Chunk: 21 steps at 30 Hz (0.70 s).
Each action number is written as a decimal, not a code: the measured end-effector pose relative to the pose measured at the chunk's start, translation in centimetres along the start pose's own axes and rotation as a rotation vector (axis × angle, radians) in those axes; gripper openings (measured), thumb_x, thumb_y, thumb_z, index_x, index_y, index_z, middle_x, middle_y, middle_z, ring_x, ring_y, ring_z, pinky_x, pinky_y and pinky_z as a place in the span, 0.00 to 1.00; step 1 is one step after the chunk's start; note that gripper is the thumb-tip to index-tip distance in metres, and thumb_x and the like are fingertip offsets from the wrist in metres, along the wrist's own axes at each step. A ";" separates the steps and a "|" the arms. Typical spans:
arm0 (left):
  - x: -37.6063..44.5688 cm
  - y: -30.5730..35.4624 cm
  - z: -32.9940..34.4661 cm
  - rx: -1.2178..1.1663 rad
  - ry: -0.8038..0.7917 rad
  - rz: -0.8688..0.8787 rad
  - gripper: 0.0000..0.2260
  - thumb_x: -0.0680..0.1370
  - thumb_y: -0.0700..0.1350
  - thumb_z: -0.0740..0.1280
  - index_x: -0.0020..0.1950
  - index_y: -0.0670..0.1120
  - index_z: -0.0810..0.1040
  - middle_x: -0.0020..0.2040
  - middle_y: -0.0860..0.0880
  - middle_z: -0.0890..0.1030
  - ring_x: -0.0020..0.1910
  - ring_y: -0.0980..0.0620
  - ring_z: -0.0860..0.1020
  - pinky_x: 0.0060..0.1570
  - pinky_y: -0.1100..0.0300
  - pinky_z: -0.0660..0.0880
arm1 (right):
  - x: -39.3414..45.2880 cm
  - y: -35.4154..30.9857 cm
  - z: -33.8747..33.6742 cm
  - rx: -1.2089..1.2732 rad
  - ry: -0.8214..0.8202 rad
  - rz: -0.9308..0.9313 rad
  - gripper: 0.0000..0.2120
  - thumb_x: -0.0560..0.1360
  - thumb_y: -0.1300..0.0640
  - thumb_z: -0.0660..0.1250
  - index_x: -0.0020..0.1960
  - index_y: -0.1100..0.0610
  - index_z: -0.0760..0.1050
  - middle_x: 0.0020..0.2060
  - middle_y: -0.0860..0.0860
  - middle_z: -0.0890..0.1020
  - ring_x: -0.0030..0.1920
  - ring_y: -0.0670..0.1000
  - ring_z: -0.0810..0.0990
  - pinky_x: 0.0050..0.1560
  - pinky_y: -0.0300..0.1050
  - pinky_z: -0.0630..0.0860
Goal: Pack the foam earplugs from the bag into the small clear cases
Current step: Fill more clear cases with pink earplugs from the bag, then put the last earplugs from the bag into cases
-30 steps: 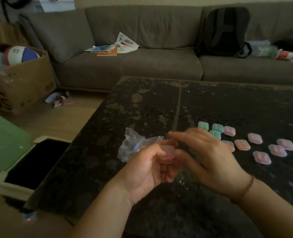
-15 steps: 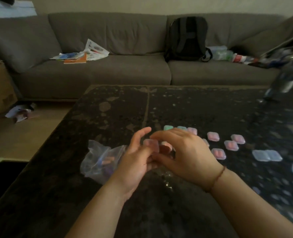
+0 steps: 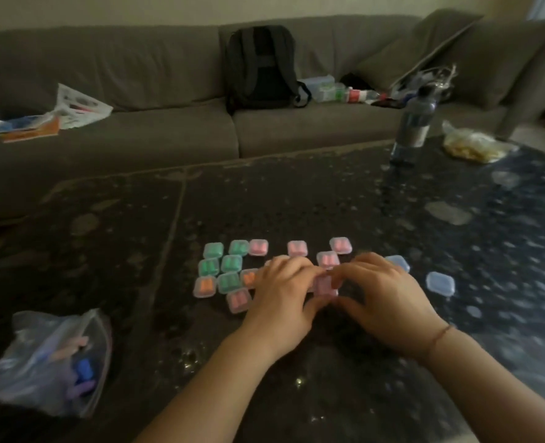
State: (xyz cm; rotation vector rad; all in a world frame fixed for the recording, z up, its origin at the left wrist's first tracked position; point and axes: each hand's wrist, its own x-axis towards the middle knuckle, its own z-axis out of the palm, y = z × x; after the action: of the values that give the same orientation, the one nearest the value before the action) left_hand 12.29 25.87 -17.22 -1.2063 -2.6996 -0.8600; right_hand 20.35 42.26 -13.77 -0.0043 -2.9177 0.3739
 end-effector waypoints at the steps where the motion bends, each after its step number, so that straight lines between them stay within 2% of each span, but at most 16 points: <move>1: 0.8 0.3 0.6 0.064 -0.015 -0.004 0.16 0.80 0.56 0.66 0.68 0.57 0.76 0.64 0.56 0.74 0.66 0.54 0.67 0.66 0.51 0.67 | -0.1 0.9 0.0 -0.006 -0.003 0.021 0.11 0.73 0.43 0.67 0.55 0.42 0.78 0.54 0.41 0.79 0.59 0.44 0.74 0.56 0.42 0.74; 3: 1.9 0.6 1.3 0.170 -0.042 -0.031 0.17 0.81 0.57 0.63 0.70 0.57 0.74 0.67 0.55 0.70 0.69 0.51 0.64 0.67 0.47 0.64 | -0.1 2.7 -0.2 -0.033 0.010 0.061 0.13 0.73 0.43 0.66 0.57 0.41 0.76 0.58 0.39 0.77 0.65 0.44 0.69 0.63 0.44 0.71; 6: 2.6 0.8 1.6 0.287 -0.082 -0.063 0.18 0.82 0.56 0.61 0.73 0.60 0.70 0.72 0.55 0.65 0.74 0.50 0.57 0.72 0.46 0.59 | 0.1 5.0 -1.0 -0.058 0.001 0.175 0.22 0.74 0.45 0.68 0.67 0.41 0.69 0.65 0.41 0.73 0.72 0.46 0.62 0.70 0.47 0.63; 9: 2.7 0.9 1.9 0.308 -0.035 -0.054 0.20 0.82 0.56 0.62 0.75 0.60 0.69 0.71 0.54 0.67 0.72 0.50 0.59 0.70 0.46 0.59 | 0.7 6.3 -1.4 -0.078 -0.065 0.224 0.28 0.75 0.44 0.66 0.73 0.42 0.61 0.70 0.43 0.69 0.75 0.47 0.57 0.74 0.47 0.56; 14: 2.8 0.4 2.4 0.274 0.035 -0.073 0.21 0.80 0.58 0.64 0.73 0.60 0.72 0.68 0.56 0.70 0.69 0.52 0.62 0.66 0.51 0.61 | 1.4 7.0 -0.8 -0.114 -0.119 0.177 0.29 0.76 0.43 0.64 0.74 0.41 0.58 0.71 0.41 0.68 0.76 0.47 0.55 0.75 0.49 0.54; 16: 2.6 0.2 2.4 0.209 0.082 -0.070 0.19 0.80 0.57 0.66 0.71 0.57 0.75 0.69 0.55 0.71 0.68 0.52 0.64 0.65 0.55 0.61 | 1.4 6.7 -0.8 -0.130 -0.125 0.169 0.27 0.76 0.42 0.64 0.72 0.40 0.60 0.71 0.41 0.69 0.76 0.47 0.56 0.75 0.48 0.53; 18: 2.0 0.0 1.8 0.086 0.147 -0.086 0.16 0.80 0.54 0.67 0.66 0.54 0.79 0.65 0.55 0.76 0.65 0.56 0.70 0.64 0.63 0.63 | 1.4 5.8 -1.0 -0.105 -0.084 0.119 0.25 0.75 0.43 0.66 0.70 0.39 0.63 0.69 0.41 0.70 0.74 0.45 0.59 0.73 0.46 0.55; 20: 1.0 0.2 0.1 -0.215 0.135 -0.248 0.12 0.81 0.53 0.65 0.62 0.53 0.81 0.56 0.57 0.82 0.55 0.61 0.79 0.59 0.67 0.73 | 1.4 3.6 -1.4 0.021 0.026 -0.004 0.26 0.72 0.43 0.69 0.68 0.39 0.66 0.66 0.40 0.71 0.69 0.40 0.63 0.70 0.42 0.59; 21: 0.3 0.4 -1.0 -0.430 0.074 -0.356 0.11 0.83 0.54 0.63 0.60 0.53 0.82 0.51 0.55 0.85 0.49 0.60 0.82 0.56 0.61 0.78 | 1.5 2.1 -1.7 0.122 0.066 -0.077 0.27 0.70 0.44 0.70 0.68 0.39 0.67 0.65 0.39 0.72 0.67 0.38 0.64 0.68 0.41 0.61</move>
State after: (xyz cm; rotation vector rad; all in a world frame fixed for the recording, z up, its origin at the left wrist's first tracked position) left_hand 12.16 25.73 -16.08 -0.7191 -2.7981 -1.5584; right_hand 19.20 44.73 -12.42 0.1112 -2.8159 0.5279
